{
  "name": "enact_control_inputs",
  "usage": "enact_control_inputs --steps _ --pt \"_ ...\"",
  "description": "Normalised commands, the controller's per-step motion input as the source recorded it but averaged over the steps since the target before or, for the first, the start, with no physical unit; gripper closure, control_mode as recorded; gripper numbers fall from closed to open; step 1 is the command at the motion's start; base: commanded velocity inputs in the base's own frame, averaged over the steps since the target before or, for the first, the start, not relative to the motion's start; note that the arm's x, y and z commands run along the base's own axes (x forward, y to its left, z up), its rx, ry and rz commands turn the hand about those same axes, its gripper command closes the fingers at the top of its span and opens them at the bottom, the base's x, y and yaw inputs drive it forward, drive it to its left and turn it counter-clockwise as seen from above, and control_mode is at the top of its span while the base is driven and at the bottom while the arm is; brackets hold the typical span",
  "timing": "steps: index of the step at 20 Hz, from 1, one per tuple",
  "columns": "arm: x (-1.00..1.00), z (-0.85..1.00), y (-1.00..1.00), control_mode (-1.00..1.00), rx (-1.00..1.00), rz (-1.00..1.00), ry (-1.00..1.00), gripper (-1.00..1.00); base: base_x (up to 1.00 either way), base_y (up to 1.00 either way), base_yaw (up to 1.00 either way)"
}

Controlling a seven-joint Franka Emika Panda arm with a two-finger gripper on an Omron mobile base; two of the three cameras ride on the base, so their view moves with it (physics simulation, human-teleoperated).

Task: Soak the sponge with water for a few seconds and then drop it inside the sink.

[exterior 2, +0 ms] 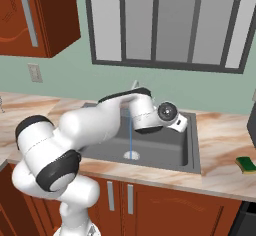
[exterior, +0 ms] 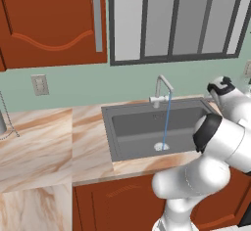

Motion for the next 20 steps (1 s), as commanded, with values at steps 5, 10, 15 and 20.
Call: enact_control_inputs --steps 5,10,15,20 --pt "-0.03 0.15 0.0 -1.0 -0.08 0.0 0.17 -1.0 0.0 0.0 0.0" --pt "0.0 0.27 0.0 -1.0 -0.04 0.0 0.21 -1.0 0.0 0.0 0.0" --pt "-0.03 0.39 0.0 -1.0 -0.02 0.0 0.18 -1.0 0.0 0.0 0.0" --pt "-0.19 0.3 0.03 -1.0 -0.01 0.0 0.08 -1.0 0.0 0.0 0.0"
